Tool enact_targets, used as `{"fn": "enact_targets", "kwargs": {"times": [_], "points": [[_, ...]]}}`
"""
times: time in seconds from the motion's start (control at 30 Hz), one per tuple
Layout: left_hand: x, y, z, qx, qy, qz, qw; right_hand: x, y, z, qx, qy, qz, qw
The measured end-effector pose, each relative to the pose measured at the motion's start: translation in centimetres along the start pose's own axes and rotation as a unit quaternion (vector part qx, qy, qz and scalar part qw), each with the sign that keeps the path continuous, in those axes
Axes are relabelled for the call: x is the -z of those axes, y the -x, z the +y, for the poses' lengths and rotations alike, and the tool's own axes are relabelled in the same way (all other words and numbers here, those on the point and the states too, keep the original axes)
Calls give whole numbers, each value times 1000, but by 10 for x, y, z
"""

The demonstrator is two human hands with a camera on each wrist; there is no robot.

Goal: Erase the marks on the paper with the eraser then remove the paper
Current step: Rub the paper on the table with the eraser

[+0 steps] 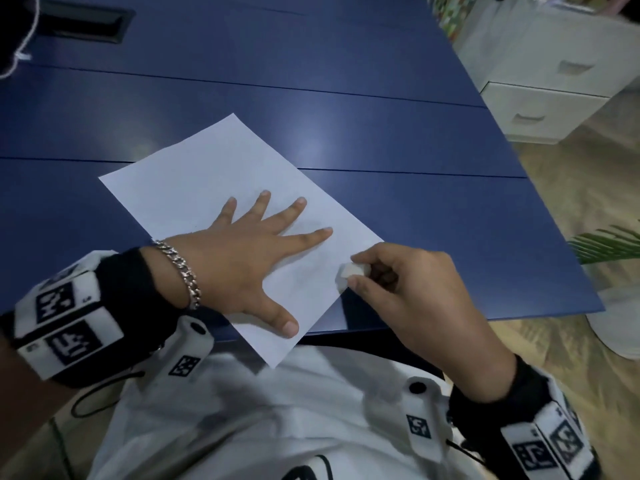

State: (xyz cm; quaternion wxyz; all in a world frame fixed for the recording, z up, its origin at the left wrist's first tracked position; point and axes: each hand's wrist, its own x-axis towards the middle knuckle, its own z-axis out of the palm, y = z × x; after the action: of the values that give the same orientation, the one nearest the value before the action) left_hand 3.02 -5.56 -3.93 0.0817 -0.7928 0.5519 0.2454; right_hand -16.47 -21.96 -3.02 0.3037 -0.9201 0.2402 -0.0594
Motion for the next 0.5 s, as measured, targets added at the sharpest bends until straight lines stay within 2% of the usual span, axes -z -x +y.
{"fn": "enact_targets", "kwargs": {"times": [0.23,0.33,0.4,0.5], "points": [[-8,-8,1,27,-21,-25,999,-11,-12,-6,21,64,9,998],[-10,-8,0,28,-28,-20,999,-28,4,-24,76,84,-46,992],[-10,-8,0,30,-29,-22,999,-27,6,-27,89,104,-80,987],[-10,-7,1,32,-35,-23,999,2,-11,-11,64,122,-37,990]]}}
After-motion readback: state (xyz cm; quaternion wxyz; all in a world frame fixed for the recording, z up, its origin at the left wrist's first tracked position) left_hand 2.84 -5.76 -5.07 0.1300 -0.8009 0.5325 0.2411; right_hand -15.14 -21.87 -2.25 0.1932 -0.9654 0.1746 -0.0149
